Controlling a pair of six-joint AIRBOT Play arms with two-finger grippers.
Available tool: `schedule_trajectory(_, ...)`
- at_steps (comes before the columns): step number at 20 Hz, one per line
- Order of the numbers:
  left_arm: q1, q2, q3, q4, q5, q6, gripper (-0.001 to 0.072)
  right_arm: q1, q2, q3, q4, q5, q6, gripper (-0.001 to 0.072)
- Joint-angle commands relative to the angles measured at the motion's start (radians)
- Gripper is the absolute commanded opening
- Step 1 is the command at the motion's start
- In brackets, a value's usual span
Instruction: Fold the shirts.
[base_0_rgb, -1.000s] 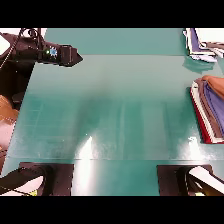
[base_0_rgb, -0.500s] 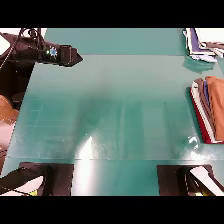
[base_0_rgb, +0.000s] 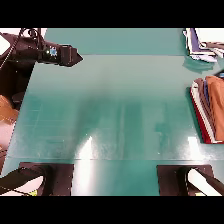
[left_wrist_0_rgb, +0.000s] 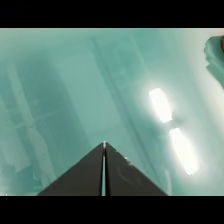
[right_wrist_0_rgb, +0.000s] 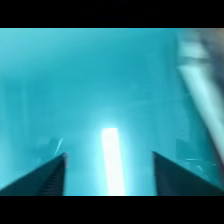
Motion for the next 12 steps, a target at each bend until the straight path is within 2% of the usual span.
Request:
schedule_trajectory(1, 0.000, 0.000, 0.000, 0.000, 0.020, -0.001, 0.0028, 0.280, -0.077, 0.072, 0.008, -0.010, 0.000, 0.0371)
schedule_trajectory(3, 0.000, 0.000, 0.000, 0.000, 0.022, -0.001, 0.0028, 0.385, -0.120, 0.104, 0.008, -0.011, -0.004, 0.0057)
schedule_trajectory(4, 0.000, 0.000, 0.000, 0.000, 0.023, -0.001, 0.0028, 0.426, -0.137, 0.115, 0.008, -0.013, -0.005, 0.0014)
schedule_trajectory(8, 0.000, 0.000, 0.000, 0.000, 0.022, -0.001, 0.0028, 0.525, -0.187, 0.138, 0.008, -0.021, -0.006, 0.0015)
schedule_trajectory(12, 0.000, 0.000, 0.000, 0.000, 0.022, -0.001, 0.0028, 0.538, -0.201, 0.138, 0.009, -0.022, -0.006, 0.0014)
